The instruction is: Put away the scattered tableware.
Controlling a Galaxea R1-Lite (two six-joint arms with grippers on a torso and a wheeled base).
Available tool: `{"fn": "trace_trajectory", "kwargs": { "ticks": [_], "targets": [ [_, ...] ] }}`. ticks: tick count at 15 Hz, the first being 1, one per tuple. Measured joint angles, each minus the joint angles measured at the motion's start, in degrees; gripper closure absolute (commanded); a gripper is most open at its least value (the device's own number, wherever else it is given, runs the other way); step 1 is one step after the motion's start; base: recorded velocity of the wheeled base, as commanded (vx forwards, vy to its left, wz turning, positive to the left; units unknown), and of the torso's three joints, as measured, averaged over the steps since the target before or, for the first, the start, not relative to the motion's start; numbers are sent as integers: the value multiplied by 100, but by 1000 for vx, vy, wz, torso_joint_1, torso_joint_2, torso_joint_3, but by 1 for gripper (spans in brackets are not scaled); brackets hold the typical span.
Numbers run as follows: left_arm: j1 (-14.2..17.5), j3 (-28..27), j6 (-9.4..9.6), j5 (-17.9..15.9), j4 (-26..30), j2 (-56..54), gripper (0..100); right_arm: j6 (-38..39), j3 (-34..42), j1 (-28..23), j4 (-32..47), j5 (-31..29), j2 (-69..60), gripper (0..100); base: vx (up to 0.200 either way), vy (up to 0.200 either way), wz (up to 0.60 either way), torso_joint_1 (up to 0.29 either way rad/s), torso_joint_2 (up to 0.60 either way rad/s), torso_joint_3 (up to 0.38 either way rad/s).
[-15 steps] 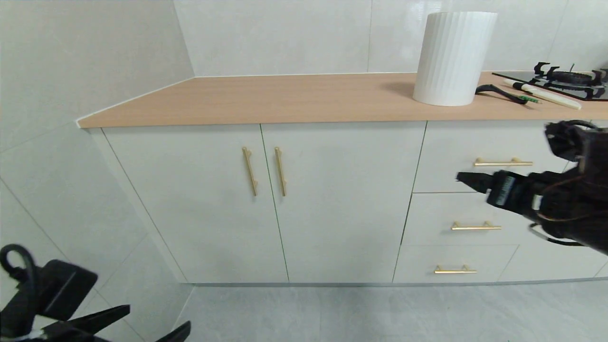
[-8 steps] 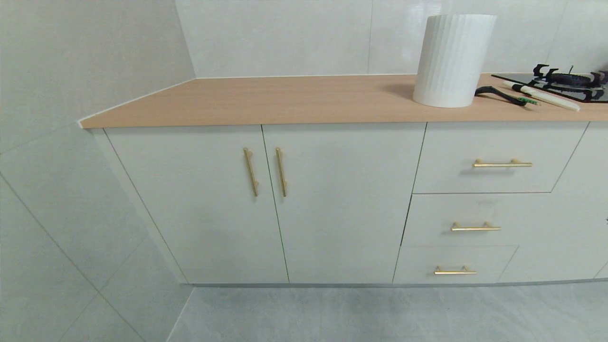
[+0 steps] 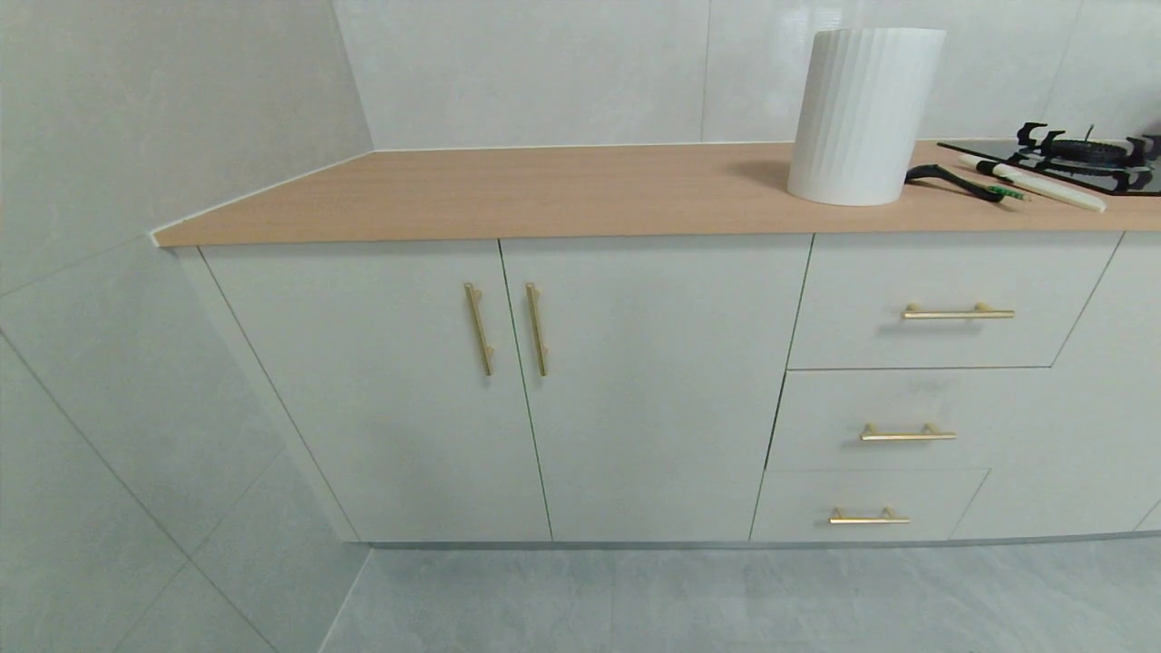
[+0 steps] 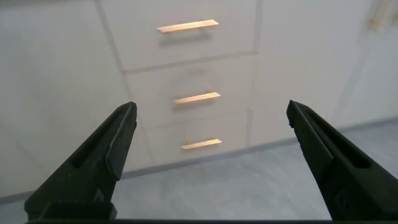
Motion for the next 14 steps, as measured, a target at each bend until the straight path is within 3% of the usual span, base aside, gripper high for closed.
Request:
{"fn": "trace_trajectory", "kwargs": {
  "ticks": [3, 6, 8, 10, 11, 12, 14],
  "targets": [
    [302, 5, 234, -213, -9, -323, 0, -15, 562, -69, -232, -226, -394, 0, 0, 0, 0, 0, 0, 0],
    [373, 13, 647, -780, -13, -488, 0, -69, 1237, -79, -746, 528, -502, 0, 0, 0, 0, 0, 0, 0],
    [379, 22, 1153, -1141, -44, -519, 0, -184, 1336, -79, -740, 783, -525, 0, 0, 0, 0, 0, 0, 0],
    [379, 85, 1248, -1604, -221, -530, 0, -421, 1348, -79, -502, 1429, -534, 0, 0, 0, 0, 0, 0, 0],
    [379, 129, 1235, -2032, -354, -533, 0, -467, 1356, -79, -489, 1473, -536, 0, 0, 0, 0, 0, 0, 0],
    [377, 176, 1214, -2208, -479, -533, 0, -421, 1362, -74, -488, 1475, -536, 0, 0, 0, 0, 0, 0, 0],
    [374, 245, 1241, -2016, -534, -535, 0, -279, 1367, -74, -483, 1469, -539, 0, 0, 0, 0, 0, 0, 0]
  ]
}}
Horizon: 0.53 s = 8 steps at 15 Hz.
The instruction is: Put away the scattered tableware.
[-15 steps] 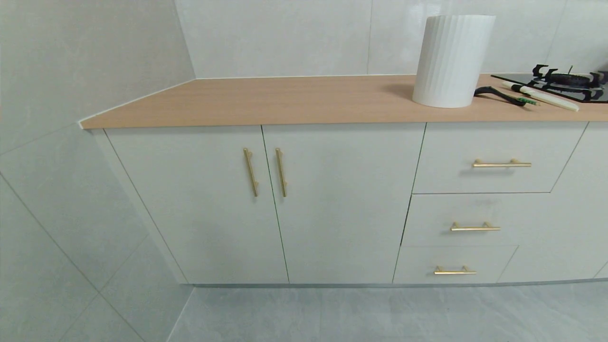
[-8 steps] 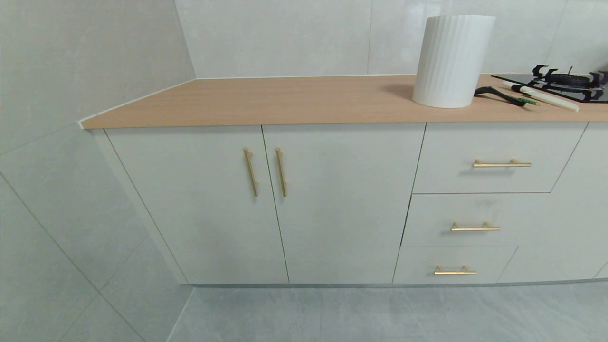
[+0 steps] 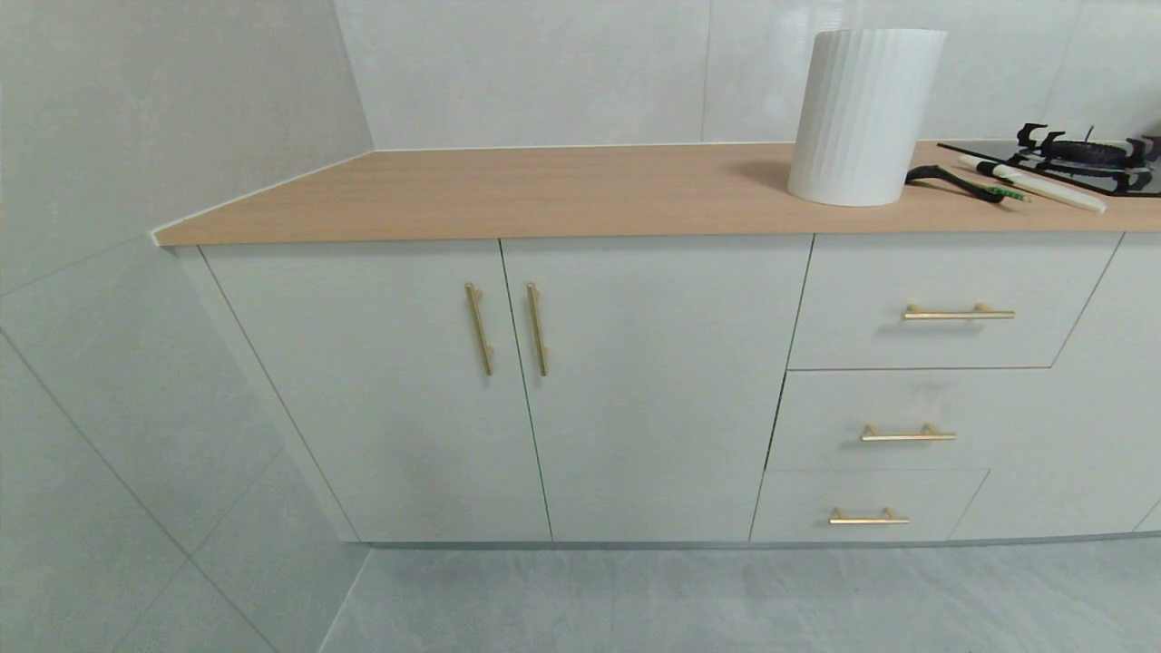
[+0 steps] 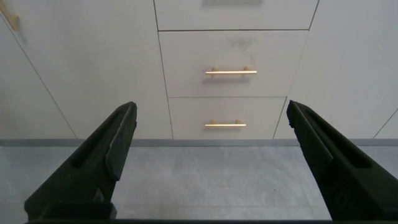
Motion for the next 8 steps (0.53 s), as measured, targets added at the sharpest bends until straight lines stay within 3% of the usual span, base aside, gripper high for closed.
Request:
{"fn": "trace_trajectory", "kwargs": {
  "ticks": [2, 4, 8],
  "targets": [
    [0, 146, -278, 119, -289, -2, 0, 0, 1, 2, 2, 0, 0, 0, 0, 0, 0, 0, 0, 0],
    [2, 210, 117, 7, -263, -5, 0, -4, 4, 0, 13, 15, 0, 0, 0, 0, 0, 0, 0, 0],
    [2, 228, 85, -166, -250, -5, 0, 18, 1, 0, 13, 22, 0, 0, 0, 0, 0, 0, 0, 0]
  ]
}}
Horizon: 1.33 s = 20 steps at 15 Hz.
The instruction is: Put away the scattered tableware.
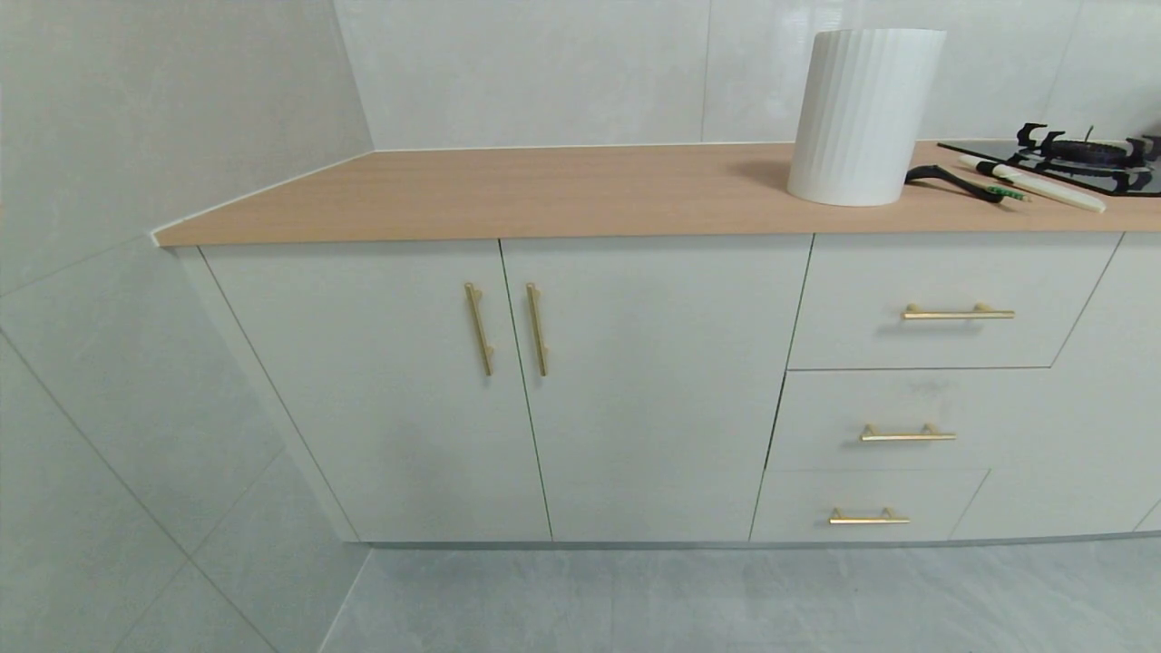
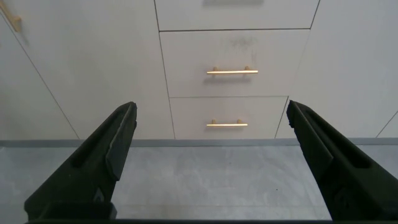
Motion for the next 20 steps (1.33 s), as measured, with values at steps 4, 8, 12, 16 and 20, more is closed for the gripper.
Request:
{"fn": "trace_trajectory", "kwargs": {
  "ticks": [4, 8, 12, 16, 20],
  "targets": [
    [0, 0, 0, -12, -2, 0, 0, 1, 0, 5, 2, 2, 2, 0, 0, -50, 0, 2, 1, -1],
    [-2, 0, -9, -9, -2, 0, 0, 4, 0, -5, 2, 4, 2, 0, 0, -200, 0, 4, -2, 1],
    [-2, 0, -9, -11, -6, 0, 0, 6, 0, 0, 5, 4, 2, 0, 0, -200, 0, 1, 0, 1],
    [-2, 0, -6, -11, -9, 0, 0, 4, 0, 0, 2, 9, 2, 0, -200, -200, 0, 4, 6, 4],
    [2, -10, -30, -15, -17, 0, 0, 6, 0, 6, 2, 11, 5, 0, 0, 0, 0, 0, 0, 0]
  ]
}}
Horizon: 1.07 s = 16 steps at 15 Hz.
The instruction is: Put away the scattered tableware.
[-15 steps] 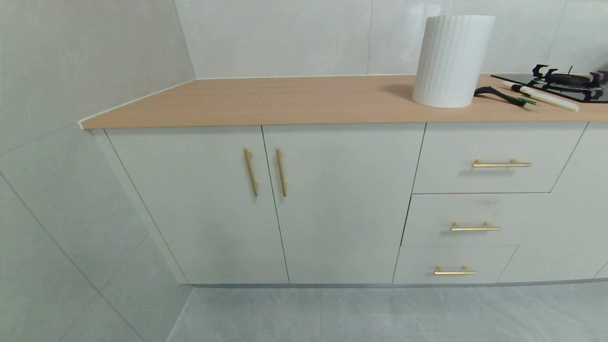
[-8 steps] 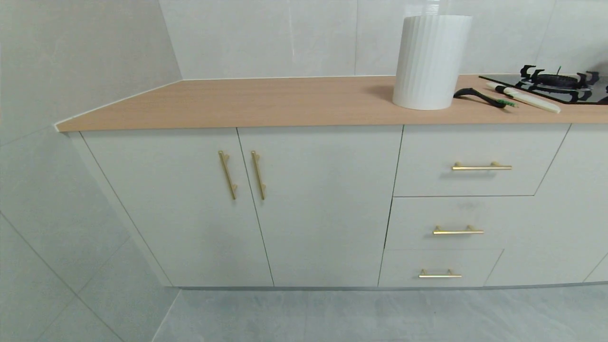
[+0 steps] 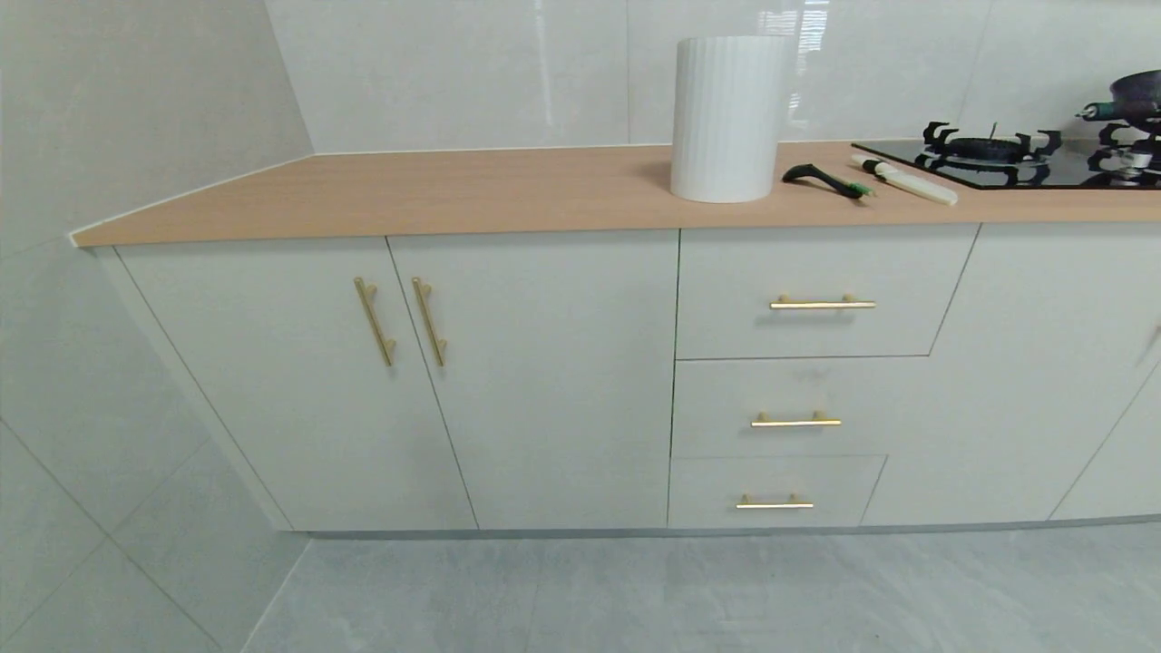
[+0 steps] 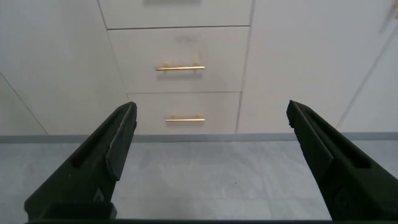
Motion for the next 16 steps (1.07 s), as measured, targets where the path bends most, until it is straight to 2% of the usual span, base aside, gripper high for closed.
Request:
{"fn": "trace_trajectory", "kwargs": {
  "ticks": [2, 16],
  "targets": [
    [-5, 2, -2, 6, 11, 0, 0, -5, 0, -6, 2, 0, 0, 0, 0, 0, 0, 0, 0, 0],
    [-5, 5, 0, 4, 6, 0, 0, -5, 0, -1, 2, 0, 4, 0, 200, 0, 0, 2, 0, 4]
  ]
}}
